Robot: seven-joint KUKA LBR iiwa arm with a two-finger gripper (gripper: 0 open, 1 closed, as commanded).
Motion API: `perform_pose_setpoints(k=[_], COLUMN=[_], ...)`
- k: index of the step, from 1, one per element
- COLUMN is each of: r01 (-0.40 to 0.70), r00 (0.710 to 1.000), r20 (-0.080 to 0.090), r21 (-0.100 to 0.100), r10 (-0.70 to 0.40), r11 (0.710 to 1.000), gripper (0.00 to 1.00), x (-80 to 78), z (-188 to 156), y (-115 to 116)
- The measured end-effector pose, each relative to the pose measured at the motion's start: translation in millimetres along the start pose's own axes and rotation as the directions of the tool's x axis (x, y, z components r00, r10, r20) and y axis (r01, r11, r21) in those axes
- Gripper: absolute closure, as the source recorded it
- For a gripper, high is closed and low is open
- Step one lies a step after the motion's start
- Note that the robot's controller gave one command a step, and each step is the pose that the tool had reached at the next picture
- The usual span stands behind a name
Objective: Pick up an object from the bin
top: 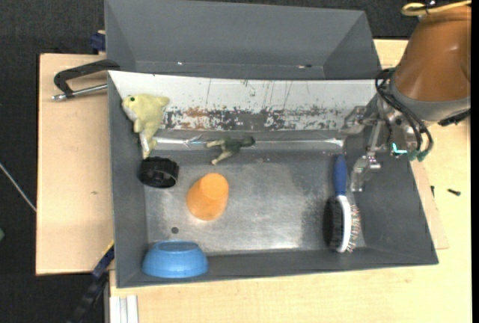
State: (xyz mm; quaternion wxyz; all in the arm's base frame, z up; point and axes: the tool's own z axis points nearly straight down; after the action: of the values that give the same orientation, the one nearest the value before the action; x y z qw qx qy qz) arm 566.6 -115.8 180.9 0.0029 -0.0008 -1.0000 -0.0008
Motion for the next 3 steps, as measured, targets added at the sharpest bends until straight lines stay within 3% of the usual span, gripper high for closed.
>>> perform_pose_setpoints(k=[1, 2, 3], r01=[0.011, 0.481, 0.479], r00=[1.000, 0.877, 0.878], r20=[-0.001, 0.004, 0.007], r21=[0.000, 0.010, 0.004], r10=[-0.011, -0.481, -0.479], r11=[1.000, 0.877, 0.878], gripper=[0.00, 0.00, 1.00], x=[-4.5, -36.9, -35.5], z=[66, 95, 100], y=[-29, -13, -11])
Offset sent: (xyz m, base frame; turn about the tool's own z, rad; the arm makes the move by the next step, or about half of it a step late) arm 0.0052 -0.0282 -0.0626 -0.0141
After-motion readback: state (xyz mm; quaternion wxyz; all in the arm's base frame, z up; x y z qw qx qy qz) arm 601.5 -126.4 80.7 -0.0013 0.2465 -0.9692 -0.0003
